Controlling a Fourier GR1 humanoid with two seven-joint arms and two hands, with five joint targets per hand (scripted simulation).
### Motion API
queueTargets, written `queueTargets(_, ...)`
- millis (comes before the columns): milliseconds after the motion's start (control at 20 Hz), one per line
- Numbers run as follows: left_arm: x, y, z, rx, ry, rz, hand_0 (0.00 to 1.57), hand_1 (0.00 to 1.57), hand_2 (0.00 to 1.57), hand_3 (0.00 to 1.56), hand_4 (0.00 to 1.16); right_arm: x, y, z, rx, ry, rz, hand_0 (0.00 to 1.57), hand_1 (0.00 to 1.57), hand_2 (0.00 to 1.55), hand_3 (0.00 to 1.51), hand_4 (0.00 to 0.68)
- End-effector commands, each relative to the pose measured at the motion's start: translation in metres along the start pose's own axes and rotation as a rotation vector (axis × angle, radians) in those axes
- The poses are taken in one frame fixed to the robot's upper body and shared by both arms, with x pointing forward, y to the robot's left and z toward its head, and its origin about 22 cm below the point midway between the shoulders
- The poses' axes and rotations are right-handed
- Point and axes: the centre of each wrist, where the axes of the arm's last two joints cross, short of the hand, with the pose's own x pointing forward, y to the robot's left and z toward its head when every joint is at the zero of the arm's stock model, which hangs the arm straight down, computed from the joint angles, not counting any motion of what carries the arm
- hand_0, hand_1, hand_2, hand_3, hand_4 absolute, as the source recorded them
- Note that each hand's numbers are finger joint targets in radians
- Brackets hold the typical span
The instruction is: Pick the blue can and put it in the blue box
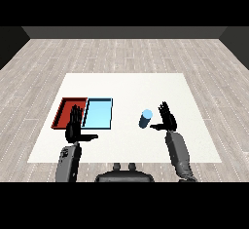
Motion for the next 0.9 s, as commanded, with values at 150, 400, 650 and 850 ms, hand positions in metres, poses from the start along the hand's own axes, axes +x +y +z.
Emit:
queueTargets(150, -0.013, 0.003, -0.012, -0.004, 0.005, -0.017, 0.00, 0.00, 0.00, 0.00, 0.00, -0.022, 0.009, -0.006, 0.029, 0.023, -0.032, 0.00, 0.00, 0.00, 0.00, 0.000)
queueTargets(400, -0.005, 0.015, -0.009, 0.006, -0.011, -0.024, 0.00, 0.00, 0.00, 0.00, 0.00, -0.023, 0.018, -0.018, 0.045, 0.039, -0.031, 0.00, 0.00, 0.00, 0.00, 0.000)
queueTargets(650, 0.003, 0.001, 0.002, 0.006, 0.005, 0.000, 0.00, 0.00, 0.00, 0.00, 0.00, -0.028, 0.012, -0.018, 0.021, 0.037, -0.030, 0.00, 0.00, 0.00, 0.00, 0.000)
queueTargets(850, -0.004, -0.008, -0.001, 0.014, -0.011, -0.012, 0.00, 0.00, 0.00, 0.00, 0.00, -0.033, 0.034, -0.026, 0.053, 0.054, -0.029, 0.00, 0.00, 0.00, 0.00, 0.000)
